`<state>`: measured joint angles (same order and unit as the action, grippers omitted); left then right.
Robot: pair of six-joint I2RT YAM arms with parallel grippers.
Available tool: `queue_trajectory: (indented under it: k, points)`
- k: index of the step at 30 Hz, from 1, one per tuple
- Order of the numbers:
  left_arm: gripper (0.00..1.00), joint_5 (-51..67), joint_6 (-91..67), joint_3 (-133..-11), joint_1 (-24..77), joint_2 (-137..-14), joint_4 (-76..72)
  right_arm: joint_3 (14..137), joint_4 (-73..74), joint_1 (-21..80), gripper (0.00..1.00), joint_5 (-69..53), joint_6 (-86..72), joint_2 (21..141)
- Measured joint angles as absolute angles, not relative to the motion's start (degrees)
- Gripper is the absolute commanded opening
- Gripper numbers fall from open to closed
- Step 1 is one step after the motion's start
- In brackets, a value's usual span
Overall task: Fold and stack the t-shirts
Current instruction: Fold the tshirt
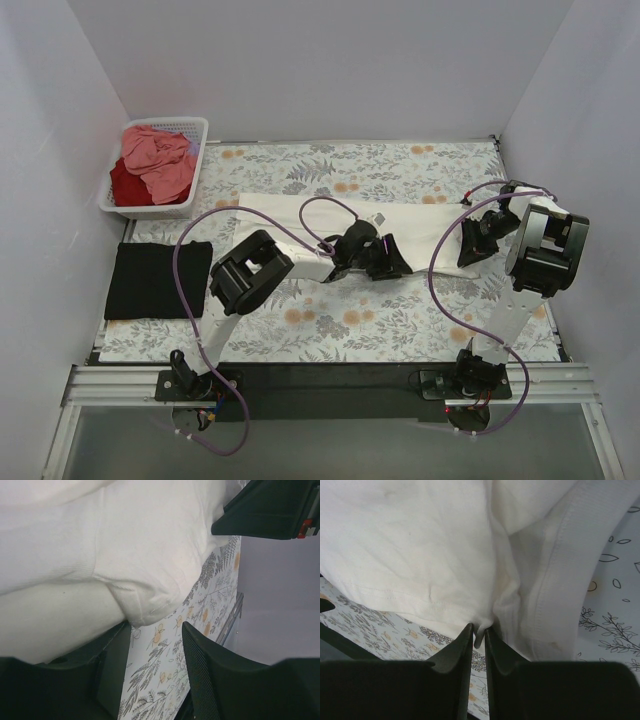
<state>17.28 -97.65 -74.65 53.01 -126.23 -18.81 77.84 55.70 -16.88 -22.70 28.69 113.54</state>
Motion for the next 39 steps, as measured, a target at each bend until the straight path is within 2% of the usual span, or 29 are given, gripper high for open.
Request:
queue_trajectory:
  k: [7,9,17,21,22,27,39]
  points:
    - [0.41,16.73,-99.81,-74.85,53.43,-127.11,-20.23,77.84,55.75,-16.88,0.20,-22.85,28.67,113.54]
    - [0.35,16.71,-100.05,-74.87,53.43,-127.24,-20.40,77.84,55.81,-16.86,0.20,-22.92,28.67,113.54]
    - [0.25,16.56,-100.73,-74.96,53.45,-127.33,-19.00,79.37,57.30,-16.88,0.20,-24.08,28.67,113.54]
    - [0.10,16.58,-101.23,-74.89,53.43,-127.33,-17.96,80.31,57.58,-16.88,0.19,-24.64,28.67,113.51]
    - [0.01,16.58,-101.25,-74.85,53.41,-127.33,-17.67,80.42,57.74,-16.86,0.15,-24.71,28.67,113.51]
    - [0.00,16.82,-101.19,-74.85,53.12,-127.33,-16.82,80.71,58.61,-16.88,0.03,-25.30,28.77,113.51]
    - [0.00,17.63,-101.03,-74.85,52.23,-127.28,-16.71,82.02,59.48,-16.88,0.01,-26.24,28.71,113.51]
